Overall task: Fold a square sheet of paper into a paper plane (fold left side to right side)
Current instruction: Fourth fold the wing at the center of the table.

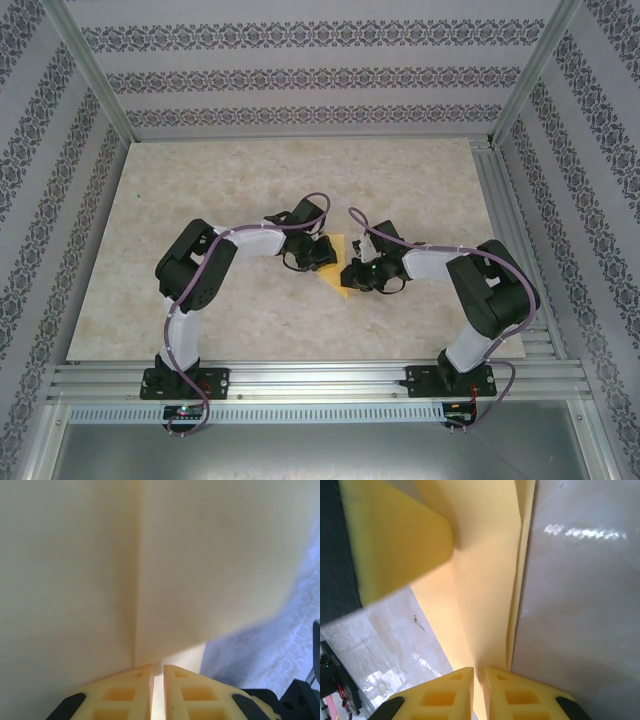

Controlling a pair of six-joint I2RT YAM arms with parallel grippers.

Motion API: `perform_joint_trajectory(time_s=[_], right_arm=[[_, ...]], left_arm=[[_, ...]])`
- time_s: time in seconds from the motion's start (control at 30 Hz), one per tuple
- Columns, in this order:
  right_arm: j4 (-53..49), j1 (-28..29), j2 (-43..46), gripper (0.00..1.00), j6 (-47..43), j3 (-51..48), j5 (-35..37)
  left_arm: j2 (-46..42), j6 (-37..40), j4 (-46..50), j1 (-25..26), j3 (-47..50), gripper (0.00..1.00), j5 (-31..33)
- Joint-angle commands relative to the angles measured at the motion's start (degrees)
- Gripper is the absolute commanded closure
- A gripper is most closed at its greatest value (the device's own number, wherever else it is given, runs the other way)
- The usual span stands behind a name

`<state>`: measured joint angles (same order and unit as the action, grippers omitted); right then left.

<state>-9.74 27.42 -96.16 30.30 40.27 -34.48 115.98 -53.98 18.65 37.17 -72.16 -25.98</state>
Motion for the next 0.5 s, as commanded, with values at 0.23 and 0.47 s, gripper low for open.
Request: perform_joint_trajectory(time_s=[0.23, 0.47], right_arm=[[-11.52, 1.67, -2.37, 0.85, -0.87, -3.18, 6.20], [-11.21, 1.85, -2.66, 0.85, -0.47, -2.53, 6.40]], left_arm=[[4.07, 2.78, 2.11, -5.06, -5.34, 0.83, 3.04], [-1.83, 5.31, 4.36, -5.72, -4.13, 0.83, 5.66]])
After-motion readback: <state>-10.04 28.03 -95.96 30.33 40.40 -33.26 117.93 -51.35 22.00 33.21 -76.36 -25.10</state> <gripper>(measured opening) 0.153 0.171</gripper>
